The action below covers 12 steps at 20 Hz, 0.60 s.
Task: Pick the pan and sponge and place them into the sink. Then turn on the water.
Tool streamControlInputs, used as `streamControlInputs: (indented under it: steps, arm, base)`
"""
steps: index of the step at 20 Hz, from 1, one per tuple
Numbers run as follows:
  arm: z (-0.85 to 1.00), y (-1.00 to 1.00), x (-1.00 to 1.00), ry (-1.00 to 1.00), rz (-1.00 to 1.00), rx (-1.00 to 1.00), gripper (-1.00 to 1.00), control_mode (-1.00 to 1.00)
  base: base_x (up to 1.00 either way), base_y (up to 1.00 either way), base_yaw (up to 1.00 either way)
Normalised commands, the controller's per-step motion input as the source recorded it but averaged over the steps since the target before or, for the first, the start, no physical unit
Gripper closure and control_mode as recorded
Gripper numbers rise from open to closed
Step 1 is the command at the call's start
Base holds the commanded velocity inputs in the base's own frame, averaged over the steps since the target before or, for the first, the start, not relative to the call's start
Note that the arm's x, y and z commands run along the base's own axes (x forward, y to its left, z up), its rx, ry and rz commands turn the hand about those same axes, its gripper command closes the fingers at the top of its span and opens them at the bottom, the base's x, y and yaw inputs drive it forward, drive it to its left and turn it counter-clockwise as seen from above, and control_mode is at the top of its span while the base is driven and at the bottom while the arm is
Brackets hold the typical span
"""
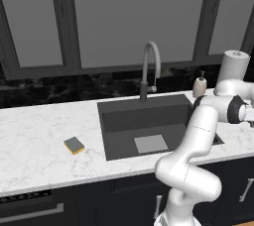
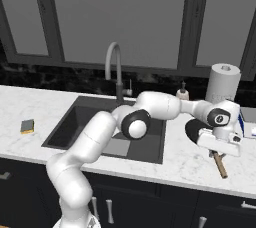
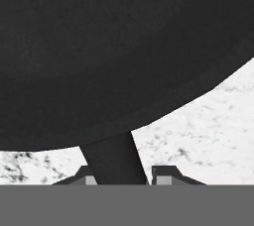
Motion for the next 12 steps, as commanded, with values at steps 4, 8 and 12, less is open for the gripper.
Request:
streamControlInputs:
  steps: [4, 8, 12]
  arm:
    - [0.06, 0.52, -0.3, -0.15, 0.24, 0.0, 1.0, -1.0]
    - [0.23, 0.88, -0.54, -0.45, 0.39, -0.05, 1.0, -1.0]
    - [0.07, 1.0, -0.65, -0.37, 0.45, -0.15, 1.0, -1.0]
  base:
    - [0.0, 0.0, 0.0]
    - [0.0, 0.0, 0.0]
    - [0.0, 0.0, 0.0]
